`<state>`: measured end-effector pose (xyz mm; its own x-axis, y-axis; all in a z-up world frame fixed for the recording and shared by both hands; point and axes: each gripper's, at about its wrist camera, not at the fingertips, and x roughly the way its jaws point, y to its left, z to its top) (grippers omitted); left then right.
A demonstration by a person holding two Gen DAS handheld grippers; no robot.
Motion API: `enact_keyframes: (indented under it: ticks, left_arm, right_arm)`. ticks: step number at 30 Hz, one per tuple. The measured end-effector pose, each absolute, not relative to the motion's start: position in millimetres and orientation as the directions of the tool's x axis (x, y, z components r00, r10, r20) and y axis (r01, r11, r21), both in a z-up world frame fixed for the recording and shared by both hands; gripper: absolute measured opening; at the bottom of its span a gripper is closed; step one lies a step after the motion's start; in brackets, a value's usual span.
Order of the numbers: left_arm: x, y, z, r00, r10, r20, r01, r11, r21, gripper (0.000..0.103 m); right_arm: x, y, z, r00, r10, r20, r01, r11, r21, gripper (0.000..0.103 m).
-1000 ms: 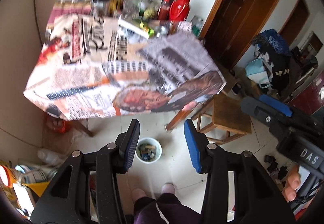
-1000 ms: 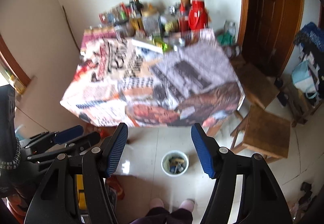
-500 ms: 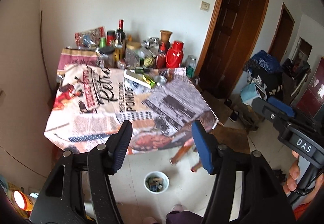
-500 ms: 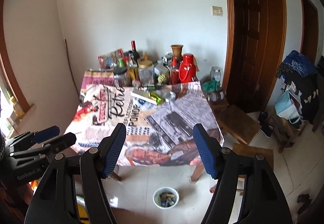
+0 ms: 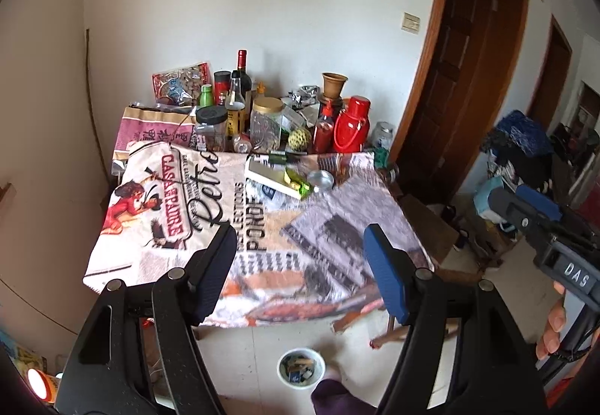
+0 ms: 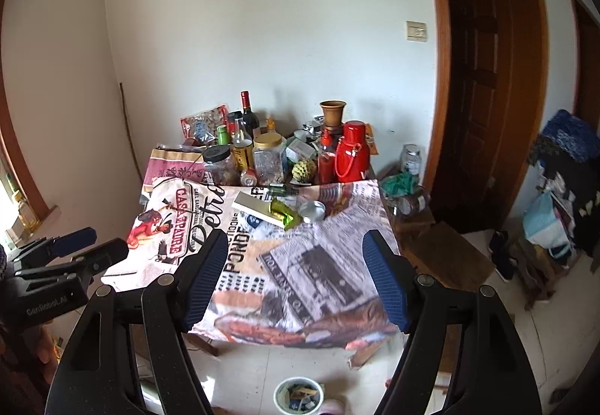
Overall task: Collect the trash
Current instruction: 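Grasp the white carton with the left tool while the right tool grasps the silver tin lid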
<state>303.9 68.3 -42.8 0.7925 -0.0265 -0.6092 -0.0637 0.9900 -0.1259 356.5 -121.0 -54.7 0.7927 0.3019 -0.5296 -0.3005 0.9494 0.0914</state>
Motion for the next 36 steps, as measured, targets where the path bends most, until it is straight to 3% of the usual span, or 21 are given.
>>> enact_keyframes:
  ticks: [12,20,36]
  left_arm:
    - [413.0,25.7,-39.9,0.789,0.064,-0.611,-0.157,0.983,-0.1,0.069]
    - [465.4,21.3,-57.3,0.748,0.1,-0.656,-0.187,0.98,-0.063,0.069]
    - [607.1,163.1,-150.9,0.558,-0.045,-0.828,-0.249,0.943,-0.219,0.069]
  right_arm:
    - [463.4,-154.2,-57.4,0.743,0.387,-0.546,-0.405,0.91,0.093,0.071]
    - [527.5,-154.4,-81.3,0.677,0.403,-0.616,-0.419,0.899,0.128,0.071]
    - [647.7,-97.3,-177.3,0.512,0.281,-0.812,-0.234,0.955,0.184,0.071]
